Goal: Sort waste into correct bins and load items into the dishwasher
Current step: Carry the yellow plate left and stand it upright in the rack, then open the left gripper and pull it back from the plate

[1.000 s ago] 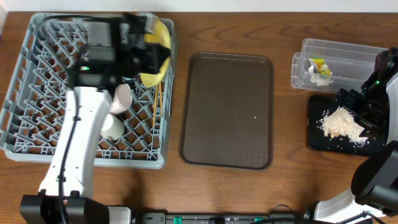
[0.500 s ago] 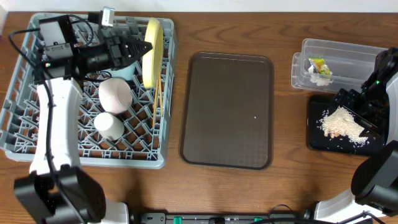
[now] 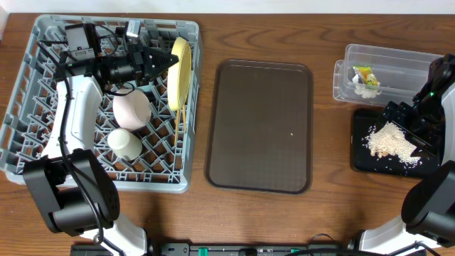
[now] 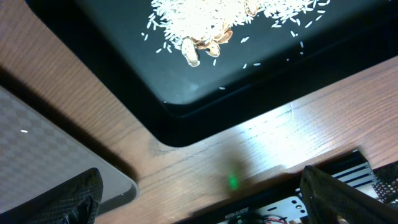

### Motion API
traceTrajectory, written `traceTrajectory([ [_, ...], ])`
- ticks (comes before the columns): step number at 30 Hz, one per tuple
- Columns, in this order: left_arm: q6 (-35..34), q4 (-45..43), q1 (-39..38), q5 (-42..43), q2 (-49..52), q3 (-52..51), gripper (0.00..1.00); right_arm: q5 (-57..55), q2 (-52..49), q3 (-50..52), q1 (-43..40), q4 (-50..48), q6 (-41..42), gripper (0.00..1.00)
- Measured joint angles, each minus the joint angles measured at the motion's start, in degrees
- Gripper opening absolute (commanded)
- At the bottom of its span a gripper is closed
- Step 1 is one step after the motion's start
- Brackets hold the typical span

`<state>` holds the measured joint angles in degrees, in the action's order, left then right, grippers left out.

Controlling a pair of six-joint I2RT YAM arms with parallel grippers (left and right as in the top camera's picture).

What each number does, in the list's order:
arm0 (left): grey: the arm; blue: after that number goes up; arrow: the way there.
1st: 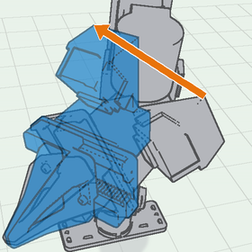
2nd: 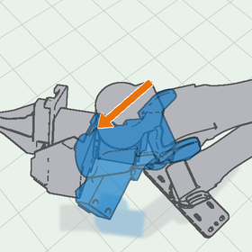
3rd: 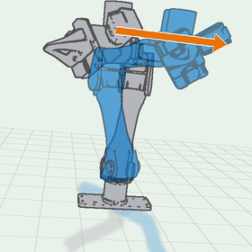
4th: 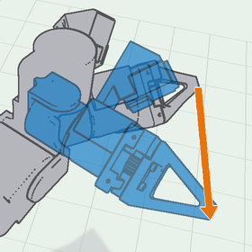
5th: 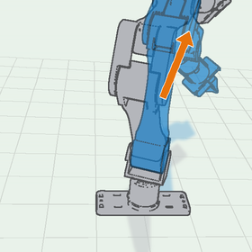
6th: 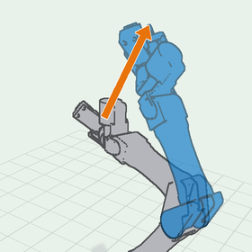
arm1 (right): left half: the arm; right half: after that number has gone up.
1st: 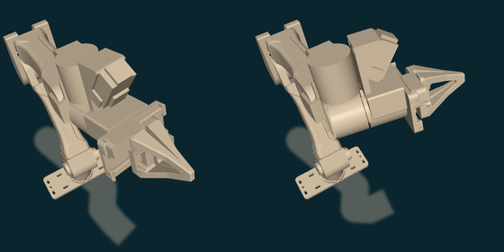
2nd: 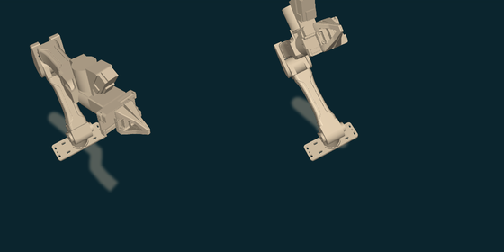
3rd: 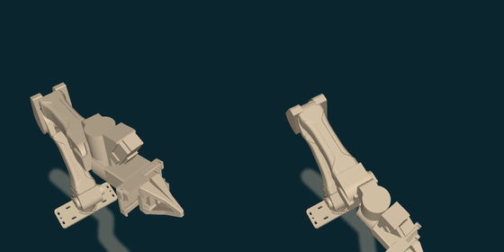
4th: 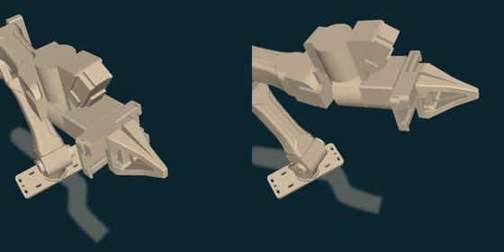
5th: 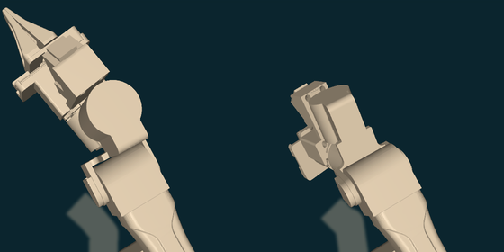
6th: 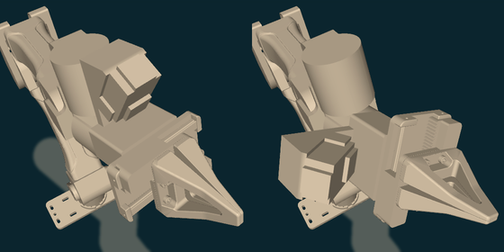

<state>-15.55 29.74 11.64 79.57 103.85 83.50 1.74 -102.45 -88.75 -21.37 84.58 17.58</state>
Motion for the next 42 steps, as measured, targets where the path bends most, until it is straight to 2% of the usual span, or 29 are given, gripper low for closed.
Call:
traceTrajectory([
  [4, -0.2, 1.5, 0.0, -4.0, 0.0, 0.0, 0.06, 0.0, 0.0, 0.0, 0.0, 0.0, 0.0, 0.99],
  [10, 1.3, 9.6, 0.0, -18.2, 0.0, 0.0, 0.07, 0.0, 0.0, 0.0, 0.0, 0.0, 0.0, 0.99],
  [11, 2.1, 10.3, -0.1, -19.3, -0.3, 0.2, 0.21, 0.0, 0.0, 0.0, 0.0, 0.0, 0.0, 0.99],
  [13, 4.0, 11.5, -0.2, -23.1, -1.1, 0.7, 0.63, 0.0, 0.0, 0.0, 0.0, 0.0, 0.0, 0.99],
  [15, 5.2, 12.5, 0.0, -26.2, -1.0, 0.7, 0.74, 0.0, 0.0, 0.0, 0.0, 0.0, 0.0, 0.99],
  [17, 5.8, 12.7, 0.0, -28.6, -0.8, 0.6, 0.79, 0.0, 0.0, 0.0, 0.0, 0.0, 0.0, 0.99],
  [24, 7.0, 12.5, 0.3, -34.0, -1.6, 0.6, 0.85, 0.1, 0.0, 0.0, 0.0, -0.4, 0.0, 0.99],
  [32, 8.0, 12.5, 1.7, -49.2, -11.1, 0.3, 0.87, 7.7, 0.0, 0.0, 1.8, -8.0, -1.7, 0.99],
  [37, 8.4, 14.1, 1.6, -53.8, -18.2, 0.3, 0.88, 12.1, 0.0, 0.0, 7.6, -15.0, -7.9, 0.99],
  [42, 8.5, 19.9, -0.6, -56.1, -21.7, 0.3, 0.88, 14.1, 0.0, 0.0, 14.5, -18.9, -13.7, 0.98],
])
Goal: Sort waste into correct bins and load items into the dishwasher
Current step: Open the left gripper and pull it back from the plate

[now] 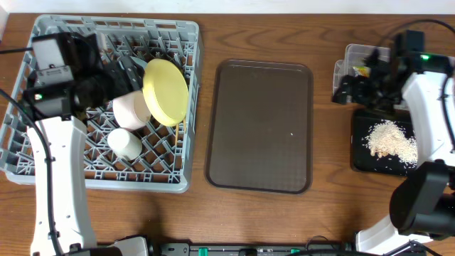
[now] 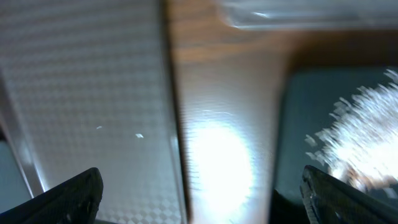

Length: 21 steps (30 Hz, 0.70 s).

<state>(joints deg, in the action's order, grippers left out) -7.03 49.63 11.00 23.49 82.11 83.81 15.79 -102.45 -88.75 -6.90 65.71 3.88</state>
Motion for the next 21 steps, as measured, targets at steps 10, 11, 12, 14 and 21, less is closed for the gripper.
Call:
traceTrajectory([
  [10, 0.0, 23.3, -6.4, -11.3, 0.2, -0.2, 0.88, -2.6, 0.1, 0.0, 2.4, 2.7, 0.7, 0.78],
  [11, 0.0, 25.2, -6.6, -12.2, 0.2, -0.3, 0.88, -3.1, 0.3, 0.0, 2.2, 4.0, 1.0, 0.77],
  [12, 0.0, 25.9, -6.6, -12.6, 0.2, -0.4, 0.88, -3.3, 0.4, 0.0, 2.2, 4.2, 1.1, 0.77],
  [14, 0.0, 26.5, -6.6, -13.4, -0.1, -1.2, 0.88, -4.0, 1.1, 0.0, 2.0, 5.5, 1.2, 0.76],
  [21, 0.3, 21.0, -6.6, -15.3, -9.3, -9.7, 0.88, -6.3, 12.3, 4.6, 1.7, 1.5, 1.5, 0.77],
])
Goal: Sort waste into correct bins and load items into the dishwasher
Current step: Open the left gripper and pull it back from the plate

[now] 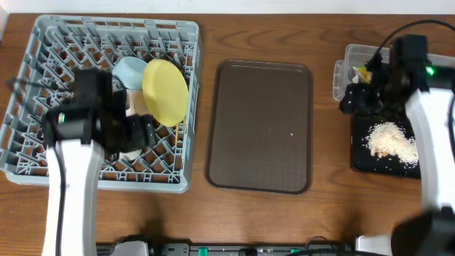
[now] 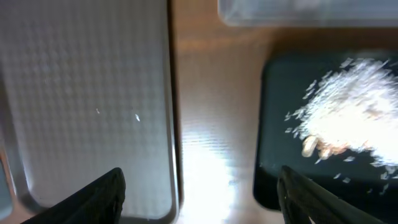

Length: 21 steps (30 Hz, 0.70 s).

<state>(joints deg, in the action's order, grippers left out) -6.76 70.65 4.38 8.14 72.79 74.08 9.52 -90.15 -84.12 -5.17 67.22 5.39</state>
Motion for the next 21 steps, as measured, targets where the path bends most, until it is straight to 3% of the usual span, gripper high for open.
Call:
traceTrajectory([
  [3, 1.0, -4.5, -0.6, -0.7, -9.0, -4.3, 0.88, -1.0, 9.1, 5.7, 0.0, -5.9, 0.0, 0.79],
  [5, 1.4, -7.3, -1.5, -0.9, -15.6, -7.1, 0.88, -1.5, 15.2, 9.8, 0.0, -9.6, -0.1, 0.99],
  [11, 2.3, -13.7, -3.0, -1.3, -33.7, -15.0, 0.88, -3.5, 32.2, 21.0, 0.0, -14.8, -0.4, 0.99],
  [21, 2.4, -14.0, -3.0, -2.6, -39.6, -16.1, 0.89, -4.4, 39.7, 23.6, 0.0, -11.8, -0.4, 0.99],
])
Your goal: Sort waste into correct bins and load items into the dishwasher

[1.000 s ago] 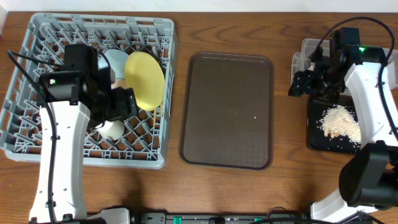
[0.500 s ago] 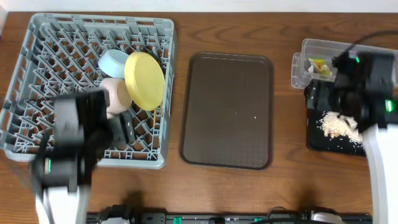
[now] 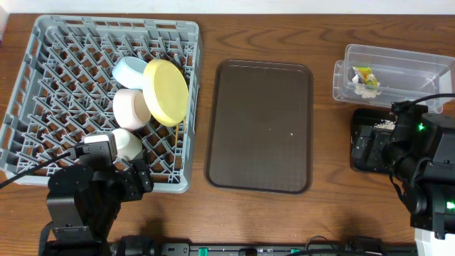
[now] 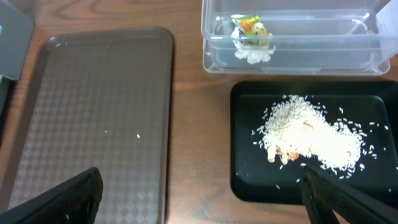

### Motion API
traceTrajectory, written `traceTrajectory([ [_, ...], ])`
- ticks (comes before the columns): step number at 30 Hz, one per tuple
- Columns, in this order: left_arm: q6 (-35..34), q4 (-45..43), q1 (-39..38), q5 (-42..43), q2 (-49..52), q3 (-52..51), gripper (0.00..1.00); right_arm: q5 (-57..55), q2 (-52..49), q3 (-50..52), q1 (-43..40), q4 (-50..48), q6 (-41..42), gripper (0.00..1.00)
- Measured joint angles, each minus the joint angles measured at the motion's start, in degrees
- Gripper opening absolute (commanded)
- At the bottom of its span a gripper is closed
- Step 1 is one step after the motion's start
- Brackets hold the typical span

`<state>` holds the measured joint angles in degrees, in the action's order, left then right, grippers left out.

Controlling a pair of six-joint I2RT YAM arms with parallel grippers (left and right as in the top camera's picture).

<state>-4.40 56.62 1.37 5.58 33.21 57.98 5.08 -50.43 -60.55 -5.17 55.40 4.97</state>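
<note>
The grey dish rack [image 3: 114,21] holds a yellow plate [image 3: 166,91] leaning on a blue bowl [image 3: 129,69], a pink bowl [image 3: 131,108] and a white cup [image 3: 128,142]. The clear bin [image 4: 292,56] contains a wrapper and tissue [image 4: 249,28]. Rice [image 4: 311,134] lies in the black bin [image 4: 249,162]. My right gripper [image 4: 199,190] hangs open and empty, high over the table between tray and black bin. My left gripper [image 3: 136,178] sits pulled back at the rack's front edge, its jaws unclear.
A brown tray [image 3: 259,128] lies mid-table with only a crumb on it. In the overhead view my right arm [image 3: 419,160] covers most of the black bin. Bare wood runs between tray and bins.
Both arms have drawn back to the table's front edge. The left arm was over the rack's front, the right one low by the black bin; its camera now sees both bins and the tray.
At first my left gripper was at the yellow plate standing on edge in the rack, the right one low over the rice. Then the plate leaned flat-faced in the rack and the right arm was by the clear bin. Both arms then stood nearer the front, now fully back.
</note>
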Motion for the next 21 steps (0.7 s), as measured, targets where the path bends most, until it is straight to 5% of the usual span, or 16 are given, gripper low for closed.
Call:
traceTrajectory([
  [21, 0.0, 0.0, 0.0, 0.0, 0.0, -0.2, 0.89, -1.4, 0.0, 0.0, 0.2, 0.5, -0.1, 0.99],
])
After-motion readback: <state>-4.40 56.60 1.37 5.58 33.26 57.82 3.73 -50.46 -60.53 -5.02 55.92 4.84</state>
